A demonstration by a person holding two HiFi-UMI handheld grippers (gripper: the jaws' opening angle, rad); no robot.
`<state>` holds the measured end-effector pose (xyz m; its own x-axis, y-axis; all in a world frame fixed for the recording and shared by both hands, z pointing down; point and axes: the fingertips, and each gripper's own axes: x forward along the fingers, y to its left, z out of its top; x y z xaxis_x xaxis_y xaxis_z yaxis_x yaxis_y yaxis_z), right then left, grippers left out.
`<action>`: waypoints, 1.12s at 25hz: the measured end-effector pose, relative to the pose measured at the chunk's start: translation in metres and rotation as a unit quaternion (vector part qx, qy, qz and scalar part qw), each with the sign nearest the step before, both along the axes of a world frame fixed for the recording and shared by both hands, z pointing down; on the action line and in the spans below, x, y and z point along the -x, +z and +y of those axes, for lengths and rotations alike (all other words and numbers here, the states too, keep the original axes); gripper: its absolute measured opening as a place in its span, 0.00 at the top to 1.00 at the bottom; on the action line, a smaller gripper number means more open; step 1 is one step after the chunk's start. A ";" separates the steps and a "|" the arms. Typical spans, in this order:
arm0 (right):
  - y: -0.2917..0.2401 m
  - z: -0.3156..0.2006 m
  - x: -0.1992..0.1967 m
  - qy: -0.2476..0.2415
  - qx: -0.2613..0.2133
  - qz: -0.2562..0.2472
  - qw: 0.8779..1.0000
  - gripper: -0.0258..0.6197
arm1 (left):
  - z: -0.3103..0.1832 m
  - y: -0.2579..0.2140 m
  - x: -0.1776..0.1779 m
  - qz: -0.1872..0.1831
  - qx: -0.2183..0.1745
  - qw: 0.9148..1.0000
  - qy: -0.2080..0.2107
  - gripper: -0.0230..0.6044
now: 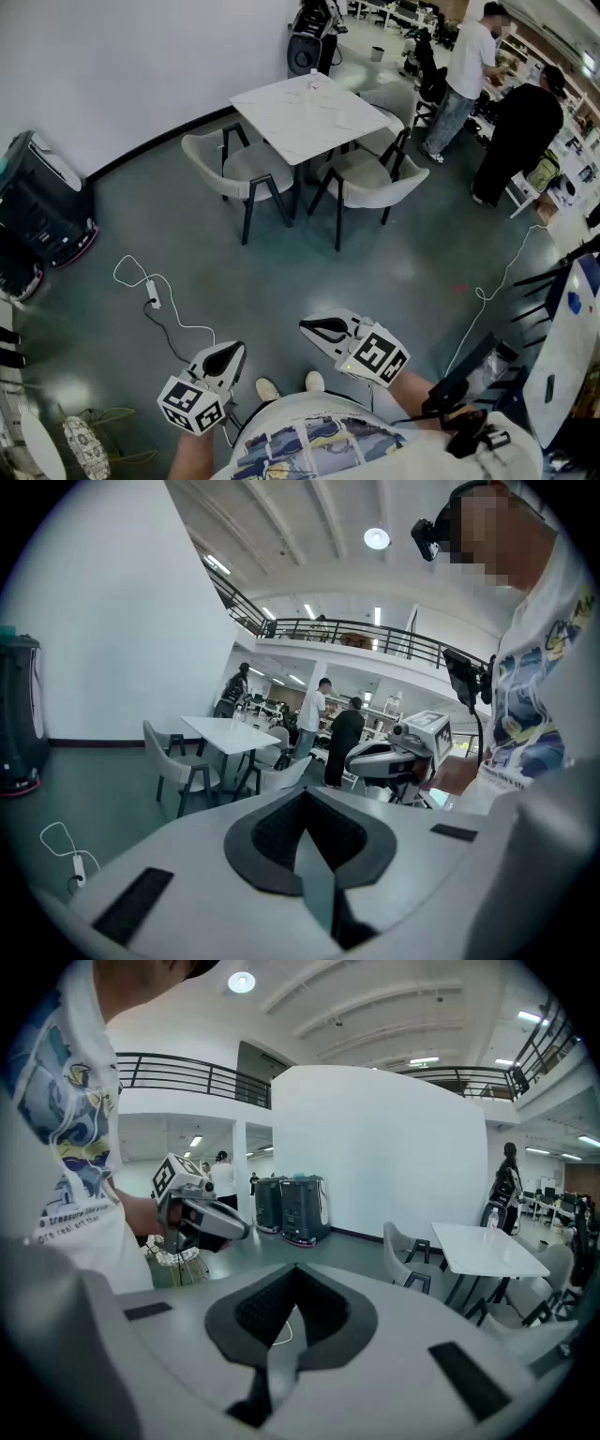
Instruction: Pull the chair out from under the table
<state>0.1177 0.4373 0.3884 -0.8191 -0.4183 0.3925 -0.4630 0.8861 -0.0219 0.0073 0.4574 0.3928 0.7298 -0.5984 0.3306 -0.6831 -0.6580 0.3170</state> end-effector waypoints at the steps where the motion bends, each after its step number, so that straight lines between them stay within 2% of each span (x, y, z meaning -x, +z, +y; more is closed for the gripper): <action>1: 0.004 0.000 -0.011 0.010 -0.003 -0.005 1.000 0.94 | 0.000 0.001 -0.007 -0.006 0.000 1.000 0.005 0.95; 6: 0.019 -0.007 -0.061 0.039 -0.002 -0.015 0.999 0.94 | -0.009 0.005 -0.047 -0.012 -0.006 1.000 0.012 0.95; 13: 0.024 -0.023 -0.088 0.055 0.008 -0.040 0.998 0.94 | -0.025 0.013 -0.071 -0.023 0.005 1.000 0.014 0.95; 17: 0.022 -0.056 -0.085 0.066 -0.002 -0.049 0.997 0.94 | -0.065 0.007 -0.069 -0.018 -0.010 1.000 0.013 0.95; 20: 0.016 -0.091 -0.077 0.076 -0.016 -0.054 0.996 0.82 | -0.104 0.010 -0.066 0.002 -0.013 1.000 0.021 0.95; 22: 0.015 -0.117 -0.071 0.087 -0.020 -0.049 0.995 0.80 | -0.133 0.014 -0.060 0.004 -0.014 1.000 0.026 0.95; 28: -0.008 -0.201 -0.045 0.117 -0.037 -0.026 0.992 0.77 | -0.228 -0.003 -0.033 0.017 -0.024 0.999 0.039 0.94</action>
<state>0.1630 0.2364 0.3799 -0.7143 -0.6261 0.3127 -0.6567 0.7541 0.0098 0.0406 0.2295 0.3893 0.7852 -0.5539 0.2768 -0.6185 -0.7239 0.3057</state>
